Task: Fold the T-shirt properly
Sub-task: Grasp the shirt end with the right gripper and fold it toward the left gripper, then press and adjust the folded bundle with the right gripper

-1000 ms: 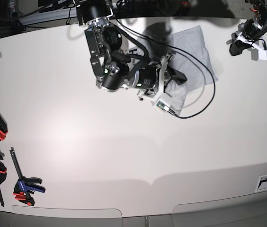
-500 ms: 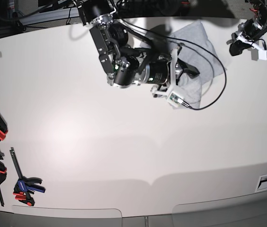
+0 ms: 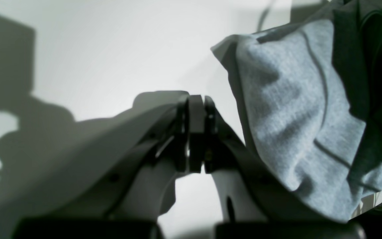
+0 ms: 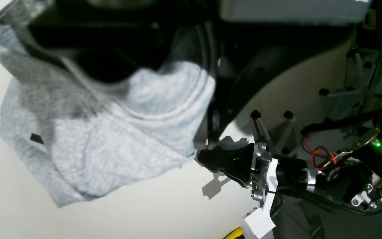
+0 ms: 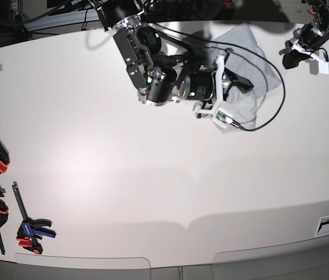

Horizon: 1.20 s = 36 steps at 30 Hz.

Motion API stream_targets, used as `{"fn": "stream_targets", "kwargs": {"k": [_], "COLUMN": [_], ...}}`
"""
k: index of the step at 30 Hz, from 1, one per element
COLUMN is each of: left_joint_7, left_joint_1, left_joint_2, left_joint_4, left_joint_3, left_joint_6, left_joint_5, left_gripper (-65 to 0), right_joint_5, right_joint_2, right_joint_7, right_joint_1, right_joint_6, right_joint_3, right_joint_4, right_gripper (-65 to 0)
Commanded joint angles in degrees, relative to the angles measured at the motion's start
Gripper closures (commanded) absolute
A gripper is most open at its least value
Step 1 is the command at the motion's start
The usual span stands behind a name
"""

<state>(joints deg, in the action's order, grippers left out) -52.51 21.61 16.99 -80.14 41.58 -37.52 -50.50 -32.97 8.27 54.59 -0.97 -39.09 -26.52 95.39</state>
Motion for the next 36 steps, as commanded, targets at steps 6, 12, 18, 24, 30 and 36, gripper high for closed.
{"fn": "stream_targets", "kwargs": {"k": [6,12,18,24,30,36], "left_joint_7": [-0.2,-0.2,-0.2,-0.2,-0.2,-0.2], "left_joint_1": [0.3,0.3,0.3,0.3,0.3,0.3], "left_joint_2": [0.8,0.8,0.8,0.8,0.8,0.8], "left_joint_4": [-0.8,-0.8,-0.8,-0.8,-0.8,-0.8], "left_joint_3": [0.3,0.3,0.3,0.3,0.3,0.3], "left_joint_6": [0.3,0.3,0.3,0.3,0.3,0.3], "left_joint_5": [0.1,0.1,0.1,0.1,0.1,0.1], "left_gripper": [0.0,0.0,0.0,0.0,0.0,0.0], "right_joint_5": [-1.7,-1.7,-1.6,-1.6,2.8,9.8], "right_joint_2": [0.7,0.7,0.7,0.7,0.7,0.7], "right_joint_7": [-2.0,-2.7,-4.7,-9.0,-11.3,-15.1], "right_joint_1": [-1.1,-1.1,-1.1,-1.1,-1.1,-1.9], "right_joint_6": [-0.9,-0.9,-0.9,-0.9,-0.9,-0.9], "right_joint_3": [-0.1,-0.1,-0.1,-0.9,-8.9,-16.7], "right_joint_4": [1.1,1.1,1.1,1.1,0.6,0.6], "right_gripper": [0.0,0.0,0.0,0.0,0.0,-12.9]}}
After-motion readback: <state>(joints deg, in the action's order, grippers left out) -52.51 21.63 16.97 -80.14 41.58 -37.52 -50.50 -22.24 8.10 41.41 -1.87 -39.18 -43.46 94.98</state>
